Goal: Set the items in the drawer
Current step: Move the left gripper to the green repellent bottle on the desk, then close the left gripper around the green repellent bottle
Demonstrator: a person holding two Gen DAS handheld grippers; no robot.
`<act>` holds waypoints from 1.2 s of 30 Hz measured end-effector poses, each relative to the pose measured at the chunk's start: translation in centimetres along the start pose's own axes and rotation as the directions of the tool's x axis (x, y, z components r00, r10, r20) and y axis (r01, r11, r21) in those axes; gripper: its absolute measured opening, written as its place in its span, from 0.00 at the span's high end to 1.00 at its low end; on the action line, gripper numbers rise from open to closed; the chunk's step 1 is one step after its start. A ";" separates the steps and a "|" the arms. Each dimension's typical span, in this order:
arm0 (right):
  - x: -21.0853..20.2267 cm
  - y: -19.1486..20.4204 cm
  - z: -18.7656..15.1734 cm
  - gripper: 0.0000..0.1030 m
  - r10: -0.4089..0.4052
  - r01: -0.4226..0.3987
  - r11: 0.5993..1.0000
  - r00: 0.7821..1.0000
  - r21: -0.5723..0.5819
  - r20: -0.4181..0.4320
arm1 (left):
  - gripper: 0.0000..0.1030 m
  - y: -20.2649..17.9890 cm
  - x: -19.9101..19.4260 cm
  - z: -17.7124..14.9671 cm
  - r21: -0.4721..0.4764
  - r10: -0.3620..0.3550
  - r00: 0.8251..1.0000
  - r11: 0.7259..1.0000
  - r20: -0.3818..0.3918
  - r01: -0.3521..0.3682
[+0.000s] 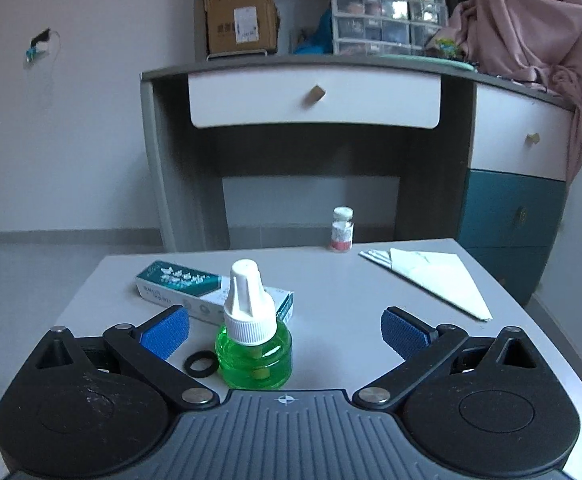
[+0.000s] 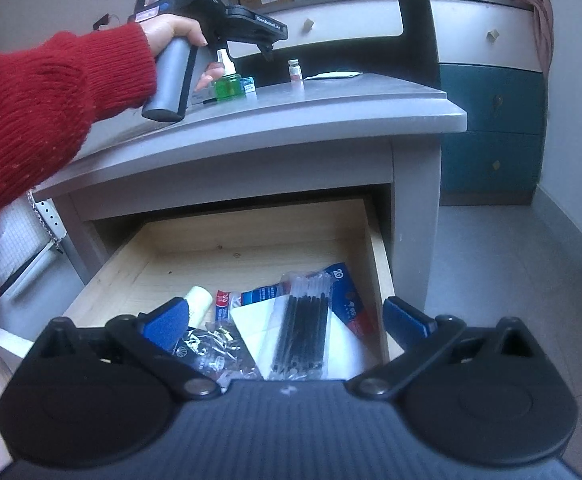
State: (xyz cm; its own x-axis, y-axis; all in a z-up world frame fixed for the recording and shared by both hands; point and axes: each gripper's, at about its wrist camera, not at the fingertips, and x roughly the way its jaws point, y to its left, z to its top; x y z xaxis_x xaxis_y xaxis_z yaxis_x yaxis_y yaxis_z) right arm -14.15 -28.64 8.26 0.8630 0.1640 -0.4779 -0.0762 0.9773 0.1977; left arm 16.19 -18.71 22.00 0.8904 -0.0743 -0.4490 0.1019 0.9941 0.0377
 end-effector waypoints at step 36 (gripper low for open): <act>0.1 -0.1 0.0 0.00 0.016 -0.016 1.000 1.000 0.026 -0.009 | 0.06 1.5 4.6 -0.2 -0.059 0.050 0.980 0.996 -0.192 -0.062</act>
State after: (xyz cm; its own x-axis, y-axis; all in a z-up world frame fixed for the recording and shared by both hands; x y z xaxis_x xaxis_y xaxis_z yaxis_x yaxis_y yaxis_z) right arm -14.06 -28.70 8.25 0.8569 0.1812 -0.4826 -0.0770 0.9707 0.2278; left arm 20.31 -17.50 19.80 0.7926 -0.0083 -0.6097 0.0205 0.9997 0.0130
